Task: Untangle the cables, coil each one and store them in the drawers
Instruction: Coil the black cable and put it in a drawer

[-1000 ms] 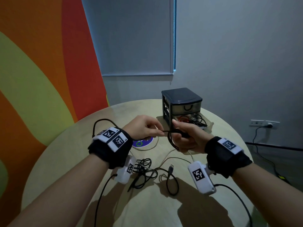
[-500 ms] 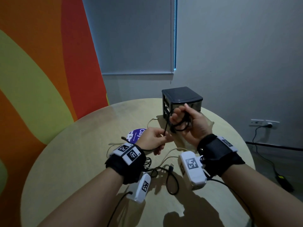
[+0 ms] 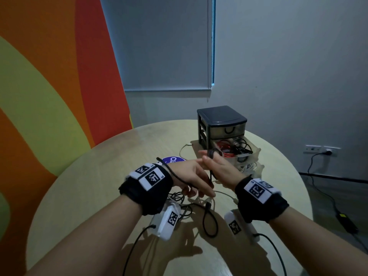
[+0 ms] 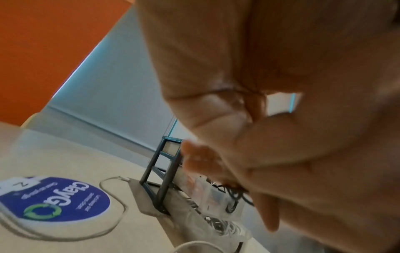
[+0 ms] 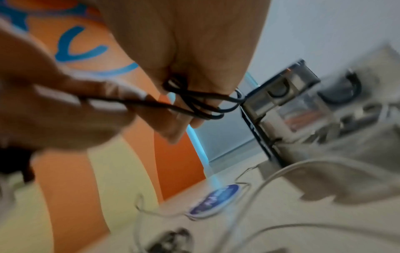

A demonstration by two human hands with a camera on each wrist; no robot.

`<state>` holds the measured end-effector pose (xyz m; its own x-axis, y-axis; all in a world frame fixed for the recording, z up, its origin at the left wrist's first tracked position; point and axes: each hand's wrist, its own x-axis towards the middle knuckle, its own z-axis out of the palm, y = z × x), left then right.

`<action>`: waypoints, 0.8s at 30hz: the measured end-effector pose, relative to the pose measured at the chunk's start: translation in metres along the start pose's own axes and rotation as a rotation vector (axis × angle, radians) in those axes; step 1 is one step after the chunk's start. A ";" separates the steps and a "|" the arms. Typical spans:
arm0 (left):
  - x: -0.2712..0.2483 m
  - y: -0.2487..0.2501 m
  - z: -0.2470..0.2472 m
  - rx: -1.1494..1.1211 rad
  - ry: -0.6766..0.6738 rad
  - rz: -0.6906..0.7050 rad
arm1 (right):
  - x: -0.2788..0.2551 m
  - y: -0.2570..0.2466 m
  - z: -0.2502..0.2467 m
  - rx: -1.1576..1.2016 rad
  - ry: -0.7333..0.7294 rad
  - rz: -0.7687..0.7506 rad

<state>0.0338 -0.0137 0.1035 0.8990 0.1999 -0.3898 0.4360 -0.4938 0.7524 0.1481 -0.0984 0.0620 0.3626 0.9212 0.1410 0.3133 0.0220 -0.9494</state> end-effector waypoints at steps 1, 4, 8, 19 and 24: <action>-0.002 0.001 -0.001 -0.020 -0.037 -0.015 | -0.001 0.004 -0.001 -0.164 -0.015 -0.008; -0.009 -0.002 -0.007 -0.103 -0.153 -0.052 | -0.004 0.016 -0.006 -0.412 -0.075 0.041; -0.014 -0.014 -0.022 -0.206 -0.238 -0.063 | -0.008 0.018 -0.018 -0.354 -0.160 0.170; -0.019 -0.035 -0.049 -0.376 -0.036 0.097 | -0.011 0.020 -0.049 0.134 -0.230 0.350; 0.003 -0.034 -0.031 -0.378 0.330 0.181 | -0.012 0.013 -0.046 0.575 -0.298 0.344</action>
<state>0.0235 0.0301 0.0936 0.9002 0.4253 -0.0938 0.2025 -0.2179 0.9547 0.1877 -0.1271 0.0611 0.0774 0.9775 -0.1964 -0.3155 -0.1628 -0.9349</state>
